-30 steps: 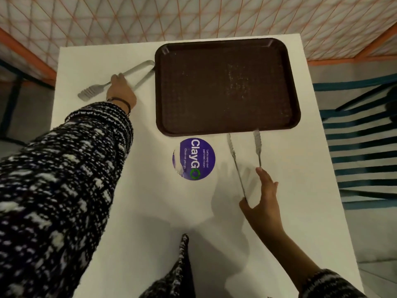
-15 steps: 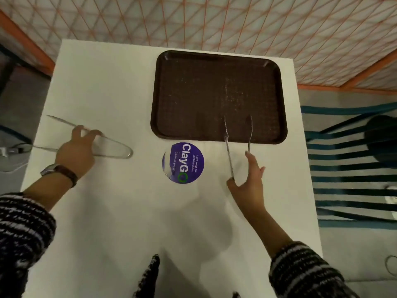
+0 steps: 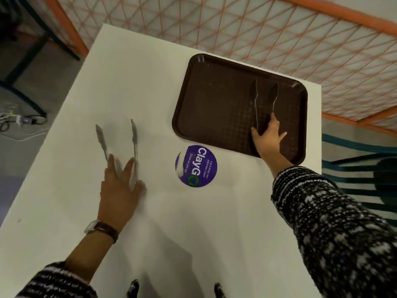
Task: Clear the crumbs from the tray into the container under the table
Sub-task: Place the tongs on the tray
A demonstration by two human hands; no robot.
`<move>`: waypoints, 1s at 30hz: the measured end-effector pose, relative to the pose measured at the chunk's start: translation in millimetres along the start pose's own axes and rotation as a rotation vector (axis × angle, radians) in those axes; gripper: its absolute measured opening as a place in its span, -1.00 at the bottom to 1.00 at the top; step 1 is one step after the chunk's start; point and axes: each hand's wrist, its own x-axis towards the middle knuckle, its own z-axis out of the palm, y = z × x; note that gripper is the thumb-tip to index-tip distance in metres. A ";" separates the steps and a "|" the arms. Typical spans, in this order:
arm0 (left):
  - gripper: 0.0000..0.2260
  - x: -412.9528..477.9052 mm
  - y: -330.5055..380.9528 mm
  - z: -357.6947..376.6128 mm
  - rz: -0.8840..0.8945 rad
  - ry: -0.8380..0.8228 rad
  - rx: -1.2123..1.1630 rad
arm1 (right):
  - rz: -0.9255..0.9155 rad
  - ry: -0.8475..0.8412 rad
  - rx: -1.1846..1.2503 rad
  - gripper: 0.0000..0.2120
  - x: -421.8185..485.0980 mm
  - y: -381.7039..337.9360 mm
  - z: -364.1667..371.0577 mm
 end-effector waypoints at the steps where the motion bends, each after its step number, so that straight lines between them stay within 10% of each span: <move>1: -0.37 -3.4 1.8 6.0 -0.047 0.023 -0.018 | -0.009 0.016 -0.011 -0.30 -1.2 0.9 3.2; 30: -0.25 -11.5 20.6 24.8 0.009 0.350 -0.519 | 0.093 0.024 -0.148 -0.18 -5.5 2.6 0.1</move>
